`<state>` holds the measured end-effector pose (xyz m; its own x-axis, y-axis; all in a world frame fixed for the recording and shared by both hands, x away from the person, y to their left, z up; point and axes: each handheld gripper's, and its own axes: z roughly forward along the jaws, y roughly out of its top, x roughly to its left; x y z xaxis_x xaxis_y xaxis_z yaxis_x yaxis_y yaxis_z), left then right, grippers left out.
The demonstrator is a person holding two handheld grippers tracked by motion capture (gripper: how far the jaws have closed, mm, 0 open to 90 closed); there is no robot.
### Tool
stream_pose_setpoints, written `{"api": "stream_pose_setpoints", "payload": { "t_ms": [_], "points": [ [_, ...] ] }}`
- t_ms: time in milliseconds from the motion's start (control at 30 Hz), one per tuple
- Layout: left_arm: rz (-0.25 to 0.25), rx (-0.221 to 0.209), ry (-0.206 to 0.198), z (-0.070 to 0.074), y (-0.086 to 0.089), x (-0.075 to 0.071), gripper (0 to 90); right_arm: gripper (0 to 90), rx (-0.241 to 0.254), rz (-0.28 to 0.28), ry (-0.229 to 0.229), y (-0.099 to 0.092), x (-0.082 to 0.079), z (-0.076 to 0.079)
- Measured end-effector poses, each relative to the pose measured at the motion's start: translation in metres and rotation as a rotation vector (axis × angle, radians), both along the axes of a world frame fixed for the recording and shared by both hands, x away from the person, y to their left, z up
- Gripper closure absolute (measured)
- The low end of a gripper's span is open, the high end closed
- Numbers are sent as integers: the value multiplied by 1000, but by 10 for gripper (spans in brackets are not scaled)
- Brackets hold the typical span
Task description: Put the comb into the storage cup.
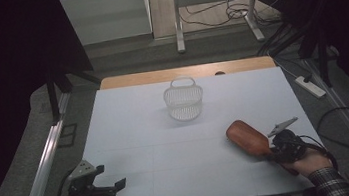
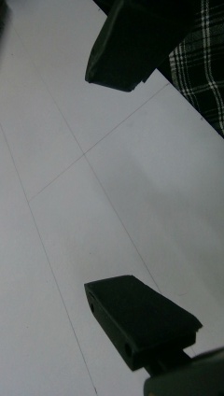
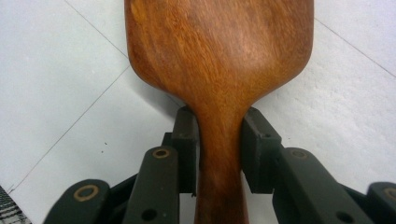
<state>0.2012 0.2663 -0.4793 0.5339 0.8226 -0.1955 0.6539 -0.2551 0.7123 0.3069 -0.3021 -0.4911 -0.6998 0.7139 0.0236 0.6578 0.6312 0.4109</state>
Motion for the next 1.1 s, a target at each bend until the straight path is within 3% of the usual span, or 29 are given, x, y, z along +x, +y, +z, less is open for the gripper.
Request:
{"api": "stream_pose_setpoints", "payload": {
  "t_ms": [100, 433, 767, 1100],
  "points": [
    [0, 1, -2, 0, 0, 0, 35, 711, -17, 11, -20, 2, -2, 1],
    [-2, -4, 2, 0, 0, 0, 33, 717, 14, -10, -45, 4, -6, 4],
    [-45, -13, 12, 1, -3, 1, 21, 717, 45, -31, -75, 6, -8, 8],
    [-90, -7, -37, 5, -13, 10, 20, 717, 118, -30, -125, 9, -11, 19]
  ]
}}
